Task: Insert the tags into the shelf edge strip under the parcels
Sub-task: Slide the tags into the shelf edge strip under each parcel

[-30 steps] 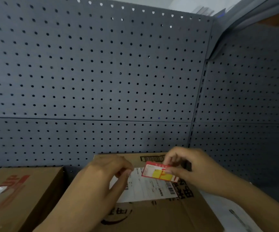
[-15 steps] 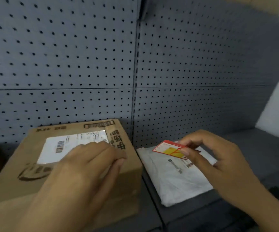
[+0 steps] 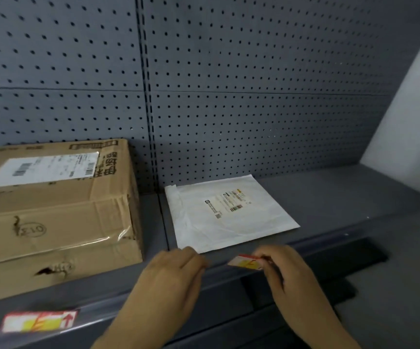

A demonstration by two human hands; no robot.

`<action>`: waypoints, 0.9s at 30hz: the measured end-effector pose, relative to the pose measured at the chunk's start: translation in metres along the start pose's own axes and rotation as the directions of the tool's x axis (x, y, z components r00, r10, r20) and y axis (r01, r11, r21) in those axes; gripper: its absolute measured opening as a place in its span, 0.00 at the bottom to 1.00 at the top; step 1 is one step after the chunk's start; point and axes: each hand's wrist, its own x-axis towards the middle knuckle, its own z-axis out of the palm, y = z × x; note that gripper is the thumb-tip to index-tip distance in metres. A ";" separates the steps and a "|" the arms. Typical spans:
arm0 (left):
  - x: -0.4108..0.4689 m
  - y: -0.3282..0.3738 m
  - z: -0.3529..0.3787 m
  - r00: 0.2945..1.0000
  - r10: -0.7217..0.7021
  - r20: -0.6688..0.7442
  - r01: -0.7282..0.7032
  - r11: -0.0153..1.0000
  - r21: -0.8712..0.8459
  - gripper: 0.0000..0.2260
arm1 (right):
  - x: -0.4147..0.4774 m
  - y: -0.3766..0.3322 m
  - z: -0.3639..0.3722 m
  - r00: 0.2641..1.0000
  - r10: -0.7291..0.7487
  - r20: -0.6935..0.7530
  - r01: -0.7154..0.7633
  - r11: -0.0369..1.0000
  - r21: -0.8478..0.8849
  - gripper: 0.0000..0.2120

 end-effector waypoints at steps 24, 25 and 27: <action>-0.005 0.027 0.120 0.997 -0.074 0.029 0.070 0.989 0.128 0.16 | 0.021 0.075 0.016 0.990 0.113 0.083 -0.122 0.986 0.112 0.12; -0.006 0.029 0.120 0.997 -0.070 0.032 0.066 0.989 0.131 0.16 | 0.021 0.076 0.016 0.992 0.106 0.062 -0.113 0.986 0.123 0.13; -0.008 0.030 0.119 0.997 -0.060 0.051 0.052 0.988 0.147 0.19 | 0.020 0.073 0.017 0.996 0.095 0.002 -0.093 0.976 0.196 0.12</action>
